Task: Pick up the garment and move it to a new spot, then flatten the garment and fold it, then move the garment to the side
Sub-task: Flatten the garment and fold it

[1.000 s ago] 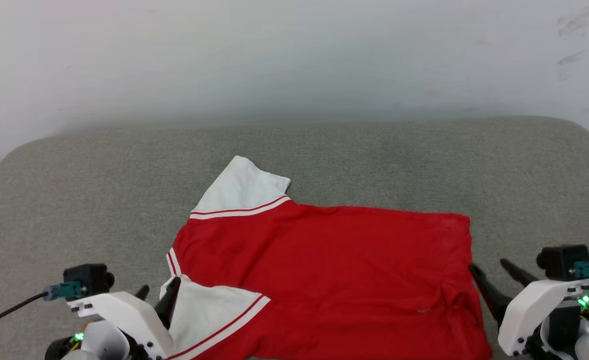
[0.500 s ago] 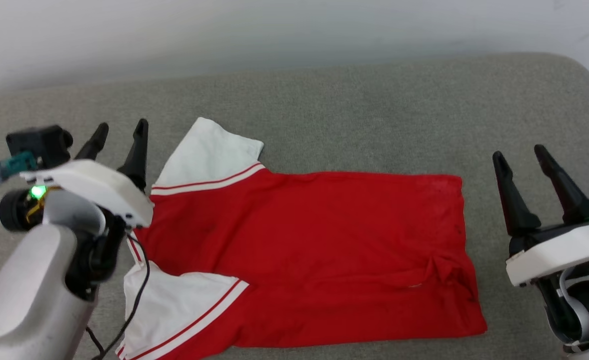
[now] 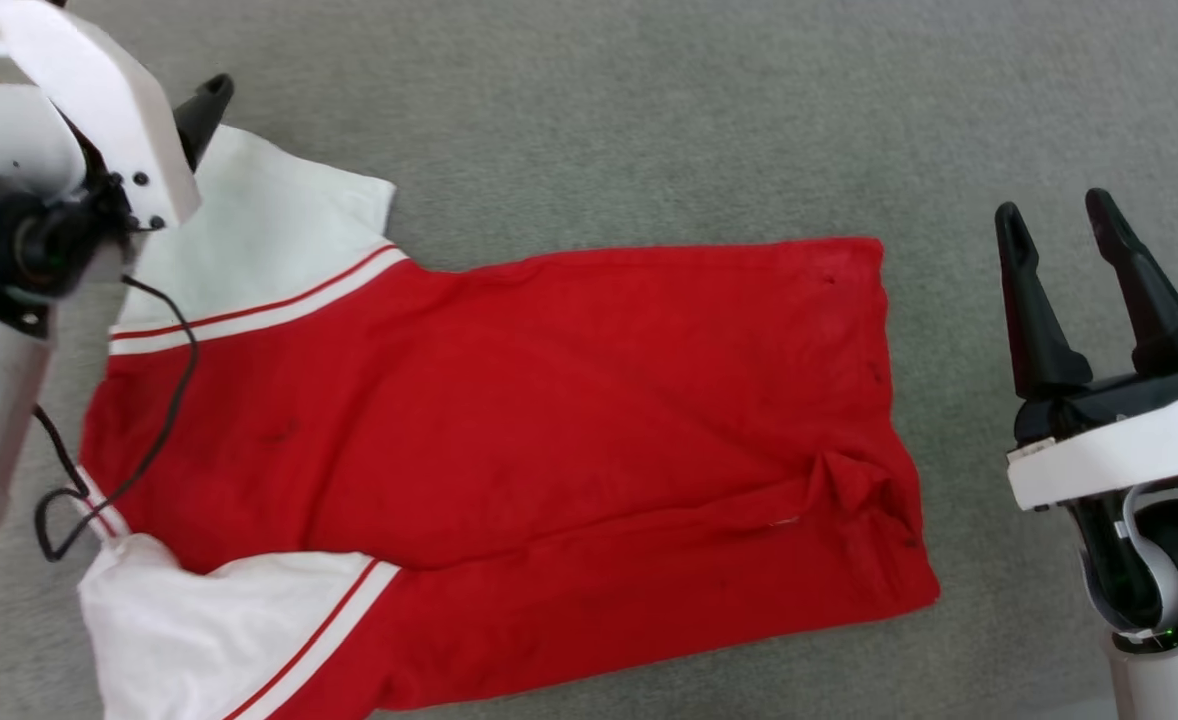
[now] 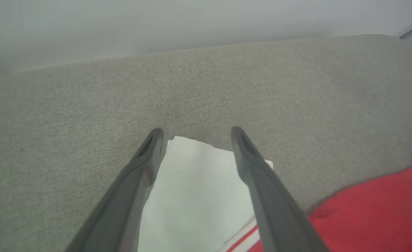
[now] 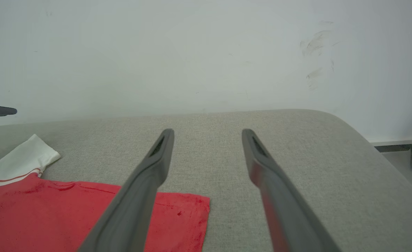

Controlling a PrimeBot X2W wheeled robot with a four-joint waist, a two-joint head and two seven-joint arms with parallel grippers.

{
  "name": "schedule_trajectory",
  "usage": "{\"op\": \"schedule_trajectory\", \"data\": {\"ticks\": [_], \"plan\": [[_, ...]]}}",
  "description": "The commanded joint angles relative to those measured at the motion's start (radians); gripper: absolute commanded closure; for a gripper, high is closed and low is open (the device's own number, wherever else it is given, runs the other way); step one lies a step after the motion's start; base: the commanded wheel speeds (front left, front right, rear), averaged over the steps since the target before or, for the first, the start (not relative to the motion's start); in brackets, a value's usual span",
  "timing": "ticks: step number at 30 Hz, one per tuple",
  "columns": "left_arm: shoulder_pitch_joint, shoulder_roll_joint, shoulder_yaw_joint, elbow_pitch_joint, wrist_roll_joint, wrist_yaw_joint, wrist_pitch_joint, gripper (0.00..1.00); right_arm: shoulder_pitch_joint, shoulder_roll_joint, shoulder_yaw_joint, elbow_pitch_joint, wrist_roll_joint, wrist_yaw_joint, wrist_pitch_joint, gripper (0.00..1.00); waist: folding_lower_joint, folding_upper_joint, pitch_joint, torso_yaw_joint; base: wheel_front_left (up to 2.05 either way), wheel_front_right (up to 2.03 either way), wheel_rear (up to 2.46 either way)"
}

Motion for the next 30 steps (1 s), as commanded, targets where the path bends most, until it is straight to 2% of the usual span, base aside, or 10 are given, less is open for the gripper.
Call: {"op": "schedule_trajectory", "data": {"ticks": [1, 6, 11, 13, 14, 16, 21, 30], "plan": [[-0.013, 0.008, -0.006, 0.012, -0.001, 0.006, 0.025, 0.0, -0.015, 0.003, 0.002, -0.001, 0.002, 0.0, -0.008, 0.0, -0.0002, -0.0001, 0.039, -0.037, 0.0, 0.0, 0.0], [-0.067, 0.047, -0.045, 0.092, 0.0, 0.019, 0.196, 0.0, -0.027, 0.011, 0.018, 0.016, 0.017, 0.0, -0.021, 0.0, -0.0002, -0.0001, 0.082, -0.077, 0.0, 0.0, 0.0], [-0.028, 0.049, -0.068, 0.177, -0.025, 0.071, 0.325, 0.0, -0.035, 0.011, 0.031, 0.04, 0.036, 0.0, -0.031, 0.0, -0.0002, -0.0001, 0.104, -0.099, 0.0, 0.0, 0.0], [-0.002, 0.038, -0.078, 0.2, -0.037, 0.09, 0.368, 0.76, -0.037, 0.006, 0.032, 0.048, 0.042, 0.0, -0.034, 0.0, -0.0002, -0.0001, 0.106, -0.101, 0.0, 0.0, 0.0], [0.009, 0.031, -0.082, 0.206, -0.045, 0.097, 0.381, 1.0, -0.038, 0.003, 0.033, 0.05, 0.044, 0.0, -0.034, 0.0, -0.0002, -0.0001, 0.106, -0.101, 0.0, 0.0, 0.0], [0.029, 0.016, -0.08, 0.205, -0.054, 0.1, 0.374, 1.0, -0.041, -0.004, 0.032, 0.056, 0.052, 0.0, -0.029, 0.0, -0.0002, -0.0001, 0.102, -0.097, 0.0, 0.0, 0.0], [0.025, -0.005, -0.06, 0.204, -0.046, 0.088, 0.272, 1.0, -0.059, -0.033, 0.031, 0.108, 0.109, 0.0, 0.036, 0.0, -0.0002, -0.0001, 0.064, -0.065, 0.0, 0.0, 0.0], [-0.06, -0.072, -0.069, 0.147, -0.013, 0.023, 0.128, 1.0, -0.188, -0.146, 0.065, 0.337, 0.232, 0.0, 0.348, 0.0, -0.0002, -0.0001, 0.003, 0.051, 0.0, 0.0, 0.0]]}}
